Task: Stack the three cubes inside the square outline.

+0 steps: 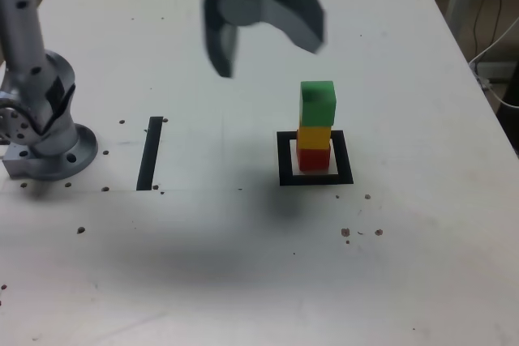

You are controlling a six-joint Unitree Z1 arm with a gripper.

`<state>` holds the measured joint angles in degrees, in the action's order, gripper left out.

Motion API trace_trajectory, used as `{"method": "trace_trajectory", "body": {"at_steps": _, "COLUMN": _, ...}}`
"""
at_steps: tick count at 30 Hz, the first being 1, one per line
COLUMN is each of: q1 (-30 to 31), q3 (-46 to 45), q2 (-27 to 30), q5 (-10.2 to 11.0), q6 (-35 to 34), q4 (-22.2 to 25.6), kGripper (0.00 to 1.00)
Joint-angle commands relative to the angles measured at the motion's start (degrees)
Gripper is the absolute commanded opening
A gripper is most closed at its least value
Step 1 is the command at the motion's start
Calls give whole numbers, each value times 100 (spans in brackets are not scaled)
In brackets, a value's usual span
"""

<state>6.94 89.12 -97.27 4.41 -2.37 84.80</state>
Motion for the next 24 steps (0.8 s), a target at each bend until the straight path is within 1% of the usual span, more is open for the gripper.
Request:
{"method": "trace_trajectory", "body": {"at_steps": 1, "q1": -80, "q3": -259, "q2": 241, "q5": 0, "q6": 86, "q4": -67, "kGripper": 99}}
{"method": "trace_trajectory", "body": {"at_steps": 7, "q1": -368, "q3": -1373, "q2": 1110, "q5": 11, "q6": 439, "q4": -625, "kGripper": 99}}
{"method": "trace_trajectory", "body": {"at_steps": 11, "q1": -485, "q3": -1947, "q2": 1531, "q5": 27, "q6": 543, "q4": -730, "kGripper": 99}}
{"method": "trace_trajectory", "body": {"at_steps": 14, "q1": -452, "q3": -2382, "q2": 1717, "q5": 42, "q6": 494, "q4": -816, "kGripper": 99}}
{"method": "trace_trajectory", "body": {"at_steps": 18, "q1": -353, "q3": -2913, "q2": 1907, "q5": 142, "q6": 247, "q4": -964, "kGripper": 99}}
{"method": "trace_trajectory", "body": {"at_steps": 24, "q1": -316, "q3": -3160, "q2": 2095, "q5": 248, "q6": -60, "q4": -1035, "kGripper": 99}}
